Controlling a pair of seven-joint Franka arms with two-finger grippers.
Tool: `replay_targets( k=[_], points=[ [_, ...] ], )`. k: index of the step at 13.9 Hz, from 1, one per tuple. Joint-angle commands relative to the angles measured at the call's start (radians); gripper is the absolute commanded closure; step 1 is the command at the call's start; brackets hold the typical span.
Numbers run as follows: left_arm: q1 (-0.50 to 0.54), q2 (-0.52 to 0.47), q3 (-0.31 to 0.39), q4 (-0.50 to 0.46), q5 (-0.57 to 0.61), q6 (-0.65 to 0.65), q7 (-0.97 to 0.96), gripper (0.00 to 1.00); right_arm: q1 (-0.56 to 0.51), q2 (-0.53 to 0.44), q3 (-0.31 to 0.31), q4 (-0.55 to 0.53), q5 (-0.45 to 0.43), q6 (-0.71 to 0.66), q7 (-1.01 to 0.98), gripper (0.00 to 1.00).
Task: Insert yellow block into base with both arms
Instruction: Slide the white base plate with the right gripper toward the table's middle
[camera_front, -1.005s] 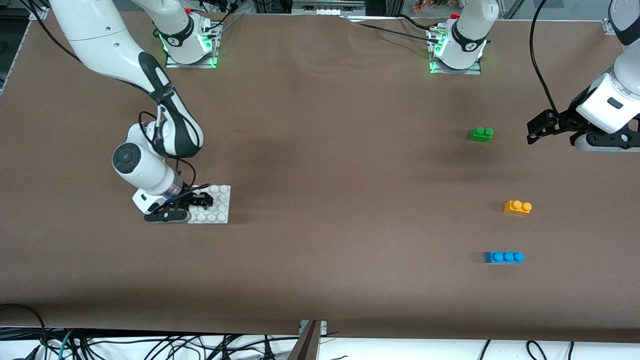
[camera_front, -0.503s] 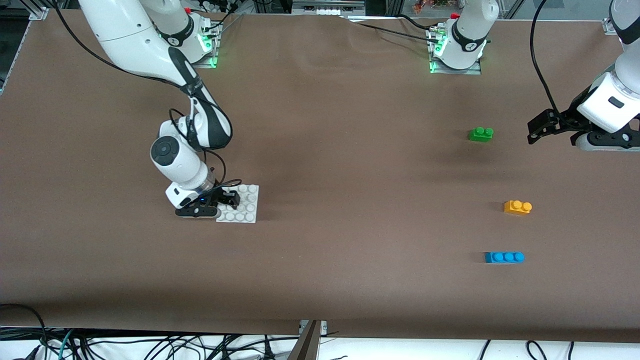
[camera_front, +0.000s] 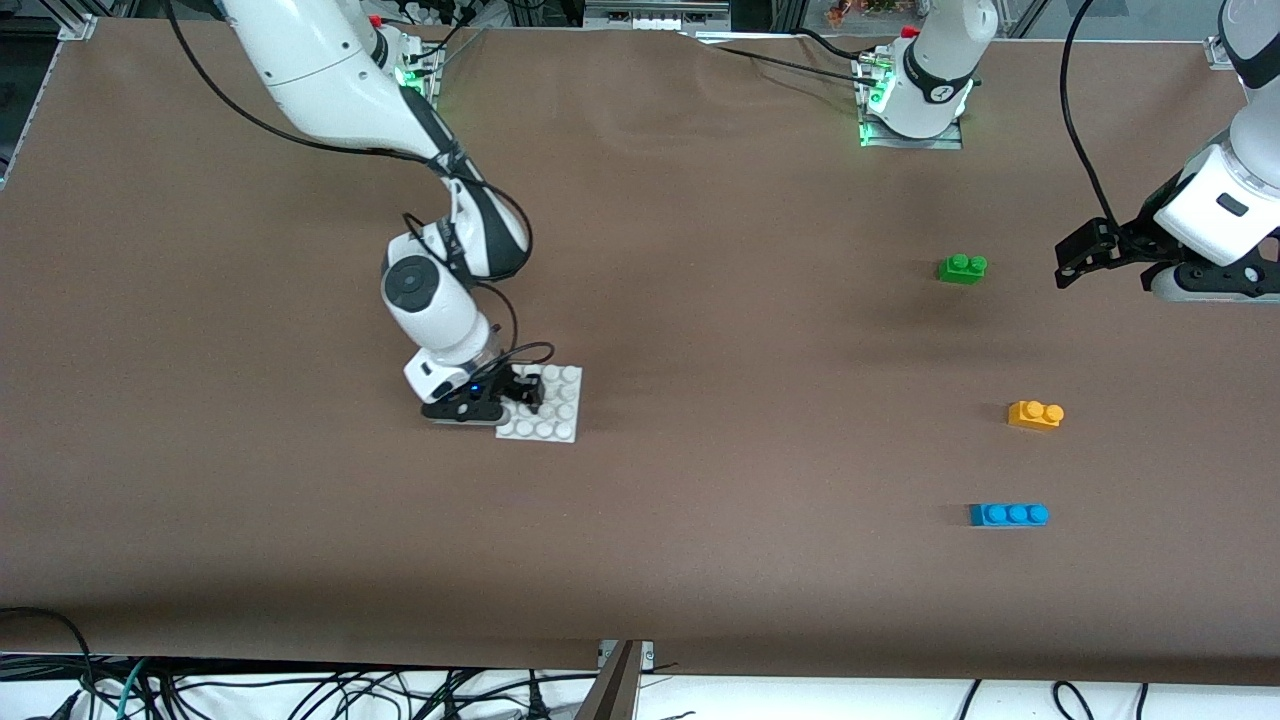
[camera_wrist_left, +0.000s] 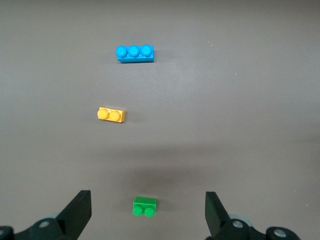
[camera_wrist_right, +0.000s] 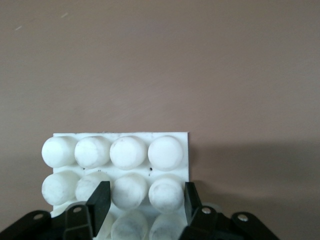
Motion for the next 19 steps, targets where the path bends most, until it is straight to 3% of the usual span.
replay_targets(
  k=[1,10,15,19],
  points=[
    [-0.003,-0.007,0.002,0.016,-0.022,-0.024,-0.003,0.00,0.057,0.023,-0.002,0.031,0.012,0.009,0.051,0.34],
    [-0.003,-0.007,0.002,0.016,-0.022,-0.024,-0.003,0.00,0.221,0.079,-0.017,0.115,-0.006,0.011,0.189,0.34],
    [-0.003,-0.007,0.002,0.016,-0.022,-0.024,-0.003,0.00,0.234,0.089,-0.020,0.140,-0.178,0.011,0.184,0.35],
    [-0.003,-0.007,0.002,0.016,-0.022,-0.024,-0.003,0.00,0.291,0.089,-0.023,0.151,-0.184,0.011,0.184,0.35]
  ],
)
